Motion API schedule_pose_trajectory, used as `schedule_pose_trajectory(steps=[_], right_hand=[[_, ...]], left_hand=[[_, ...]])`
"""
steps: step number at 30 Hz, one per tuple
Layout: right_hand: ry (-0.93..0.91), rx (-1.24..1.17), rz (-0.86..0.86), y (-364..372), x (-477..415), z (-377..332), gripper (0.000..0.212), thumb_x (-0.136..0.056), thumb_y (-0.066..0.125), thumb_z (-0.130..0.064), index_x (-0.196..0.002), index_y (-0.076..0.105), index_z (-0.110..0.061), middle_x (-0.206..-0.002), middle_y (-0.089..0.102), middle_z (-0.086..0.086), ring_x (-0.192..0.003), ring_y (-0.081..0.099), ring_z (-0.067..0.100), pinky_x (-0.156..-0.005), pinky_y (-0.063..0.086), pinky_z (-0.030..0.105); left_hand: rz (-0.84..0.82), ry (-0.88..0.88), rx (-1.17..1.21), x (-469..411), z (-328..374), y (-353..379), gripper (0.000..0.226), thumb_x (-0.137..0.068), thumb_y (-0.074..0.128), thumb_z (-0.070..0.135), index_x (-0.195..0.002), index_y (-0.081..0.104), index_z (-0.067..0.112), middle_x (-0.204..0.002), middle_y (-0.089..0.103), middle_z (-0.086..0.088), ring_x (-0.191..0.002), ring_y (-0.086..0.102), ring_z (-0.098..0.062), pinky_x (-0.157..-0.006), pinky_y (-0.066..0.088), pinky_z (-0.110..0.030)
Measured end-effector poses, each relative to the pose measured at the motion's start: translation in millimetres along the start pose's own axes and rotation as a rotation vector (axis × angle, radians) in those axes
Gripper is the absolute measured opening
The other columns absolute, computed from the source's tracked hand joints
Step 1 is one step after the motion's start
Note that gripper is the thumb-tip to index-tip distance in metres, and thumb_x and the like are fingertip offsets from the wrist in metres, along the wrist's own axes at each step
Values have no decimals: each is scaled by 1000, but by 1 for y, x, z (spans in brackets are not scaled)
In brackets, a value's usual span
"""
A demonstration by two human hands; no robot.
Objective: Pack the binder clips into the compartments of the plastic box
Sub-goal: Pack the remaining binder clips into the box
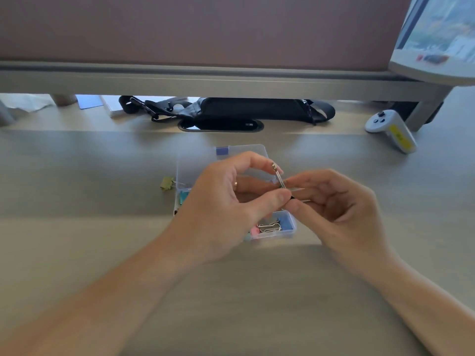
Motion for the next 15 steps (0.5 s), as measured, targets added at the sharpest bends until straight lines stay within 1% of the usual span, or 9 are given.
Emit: schedule_pose_trajectory(steps=[2, 5, 9, 12, 15], right_hand=[[36, -59, 2, -4, -3, 0, 23, -81, 75, -6, -103, 72, -4, -99, 81, 4, -91, 79, 17, -83, 60, 23], [106, -81, -33, -6, -5, 1, 24, -80, 71, -3, -103, 72, -4, -99, 82, 1, -92, 78, 12, -85, 59, 19], [193, -78, -84, -7, -3, 3, 22, -78, 72, -5, -100, 73, -3, -97, 82, 2, -92, 79, 14, -82, 59, 18], [232, -78, -103, -8, -4, 4, 23, -79, 73, -6, -101, 73, -3, -97, 81, 8, -94, 79, 22, -81, 59, 21], [241, -76, -122, -10, -3, 8, 24, -81, 73, -4, -104, 72, 0, -102, 81, 13, -100, 78, 29, -89, 62, 31]], left_hand=[[2, 12, -12, -1, 2, 3, 18, -90, 76, 13, -105, 68, 19, -90, 80, 1, -86, 77, -27, -73, 61, -62], [-9, 46, -107, -2, 1, 2, 5, -94, 72, 22, -97, 68, 20, -87, 80, 7, -81, 77, -29, -71, 63, -56], [-19, 85, -235, -1, 1, -3, 14, -98, 65, 34, -92, 68, 21, -79, 78, 7, -72, 76, -28, -71, 63, -48], [-35, 98, -260, 0, 0, -1, 19, -98, 63, 38, -92, 69, 21, -79, 78, 4, -73, 76, -26, -68, 64, -46], [-49, 98, -243, 0, -4, 0, 19, -102, 58, 35, -92, 68, 22, -83, 79, 2, -80, 77, -20, -69, 64, -45]])
Point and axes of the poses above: each hand's wrist, its own x-axis away from the middle knuckle, its own y-axis out of the palm, z = x × y, the point moved 5 cm from there along -x, towards the middle knuckle
